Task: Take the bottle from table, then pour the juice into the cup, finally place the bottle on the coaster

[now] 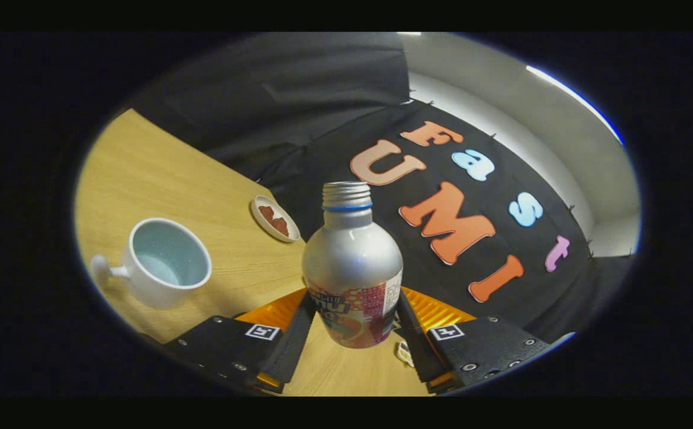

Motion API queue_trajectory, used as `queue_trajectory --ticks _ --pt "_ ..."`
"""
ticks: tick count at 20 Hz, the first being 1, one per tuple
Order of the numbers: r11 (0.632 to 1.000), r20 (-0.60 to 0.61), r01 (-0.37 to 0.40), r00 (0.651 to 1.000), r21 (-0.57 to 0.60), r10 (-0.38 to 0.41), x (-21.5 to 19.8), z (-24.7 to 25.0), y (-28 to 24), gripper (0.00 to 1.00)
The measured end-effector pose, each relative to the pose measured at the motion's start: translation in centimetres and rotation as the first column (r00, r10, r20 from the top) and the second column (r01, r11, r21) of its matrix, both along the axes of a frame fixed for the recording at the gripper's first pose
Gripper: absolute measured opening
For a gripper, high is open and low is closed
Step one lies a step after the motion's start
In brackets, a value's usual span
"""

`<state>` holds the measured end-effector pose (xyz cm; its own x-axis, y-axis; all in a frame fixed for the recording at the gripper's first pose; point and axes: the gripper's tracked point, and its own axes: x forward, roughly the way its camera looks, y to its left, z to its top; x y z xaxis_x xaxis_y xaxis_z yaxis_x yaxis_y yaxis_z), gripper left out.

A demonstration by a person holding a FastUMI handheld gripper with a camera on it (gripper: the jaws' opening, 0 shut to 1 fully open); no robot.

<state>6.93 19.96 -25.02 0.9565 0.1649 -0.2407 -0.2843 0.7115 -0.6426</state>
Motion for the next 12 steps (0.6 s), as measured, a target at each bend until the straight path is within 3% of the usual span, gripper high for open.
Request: queue_trajectory --ticks 5,10,12 --pt "0.963 -0.112 0.066 0.993 0.260 -0.037 1.1 -0.7 -0.1 0.77" --pt "0.846 -0.290 0.178 0.957 0.502 -0.029 1.6 -2.9 -0.1 0.77" --pt "0.805 -0.349 0.229 0.937 0.546 -0.030 1.5 -4.1 -0.6 0.77"
